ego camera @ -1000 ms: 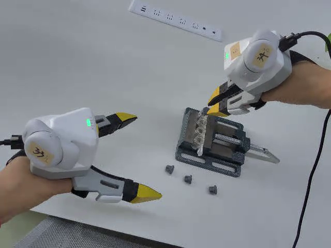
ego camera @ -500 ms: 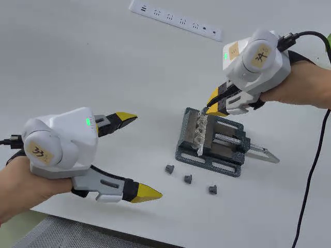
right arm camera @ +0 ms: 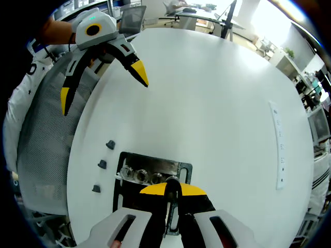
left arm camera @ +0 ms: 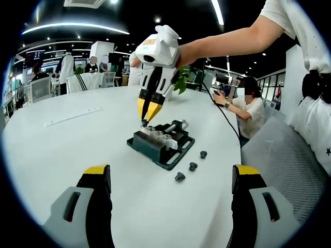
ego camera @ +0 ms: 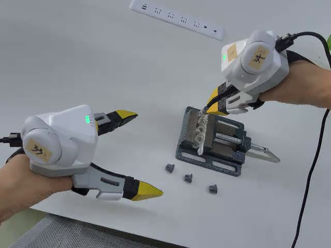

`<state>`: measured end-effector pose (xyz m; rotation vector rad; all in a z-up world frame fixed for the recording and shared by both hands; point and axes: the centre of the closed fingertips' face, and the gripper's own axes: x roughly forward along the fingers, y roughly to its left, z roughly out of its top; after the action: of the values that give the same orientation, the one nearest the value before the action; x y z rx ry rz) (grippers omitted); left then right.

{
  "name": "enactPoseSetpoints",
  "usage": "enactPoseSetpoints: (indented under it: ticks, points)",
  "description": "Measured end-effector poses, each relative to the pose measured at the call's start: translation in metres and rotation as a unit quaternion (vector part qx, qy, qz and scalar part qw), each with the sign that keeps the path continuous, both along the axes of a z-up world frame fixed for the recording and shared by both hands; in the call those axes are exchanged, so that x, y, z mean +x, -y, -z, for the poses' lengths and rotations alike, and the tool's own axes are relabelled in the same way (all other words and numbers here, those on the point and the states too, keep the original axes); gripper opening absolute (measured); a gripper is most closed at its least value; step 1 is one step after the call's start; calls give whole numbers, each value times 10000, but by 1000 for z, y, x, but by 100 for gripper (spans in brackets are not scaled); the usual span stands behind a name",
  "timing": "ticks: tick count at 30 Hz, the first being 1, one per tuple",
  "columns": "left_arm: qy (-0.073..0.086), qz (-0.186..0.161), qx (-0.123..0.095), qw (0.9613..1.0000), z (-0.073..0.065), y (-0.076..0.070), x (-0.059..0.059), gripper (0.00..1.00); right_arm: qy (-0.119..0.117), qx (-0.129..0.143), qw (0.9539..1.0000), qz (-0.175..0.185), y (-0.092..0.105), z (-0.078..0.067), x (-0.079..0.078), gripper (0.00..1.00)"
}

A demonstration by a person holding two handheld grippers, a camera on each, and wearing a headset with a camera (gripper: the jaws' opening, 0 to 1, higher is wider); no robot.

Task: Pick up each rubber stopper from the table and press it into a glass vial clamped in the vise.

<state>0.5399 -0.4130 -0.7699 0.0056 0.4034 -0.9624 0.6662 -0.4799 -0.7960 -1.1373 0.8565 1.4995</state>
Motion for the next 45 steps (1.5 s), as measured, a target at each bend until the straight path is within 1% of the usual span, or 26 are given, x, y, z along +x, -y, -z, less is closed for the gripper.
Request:
enactPoseSetpoints:
  ticks: [4,11,14,25,30,36,40,45]
  points:
    - [-5,-13,-24,10000,-1,0,0,97,21,-19,10000,-42,0,0,-1,3]
    - [4,-14,-33,10000,0,0,1,97,31,-129,9998,-122,-2,0,-3,3]
    - [8,-23,-51,10000,0,-1,1,97,-4,-147,9999,-63,-2,0,-3,3]
    - [12,-28,-70,10000,-1,0,1,97,-69,-287,9996,-36,-1,2,-1,2]
    - [20,-33,-85,10000,-1,0,2,97,-144,-286,9995,27,-1,3,0,2]
    - [15,-42,-98,9999,-1,1,2,96,-137,-353,9993,12,-1,3,-2,2]
    - [16,-36,-107,9999,-2,2,2,96,-185,-331,9992,94,-1,4,0,2]
    - [21,-43,-110,9999,-2,2,2,96,-180,-347,9992,82,-2,4,-1,1]
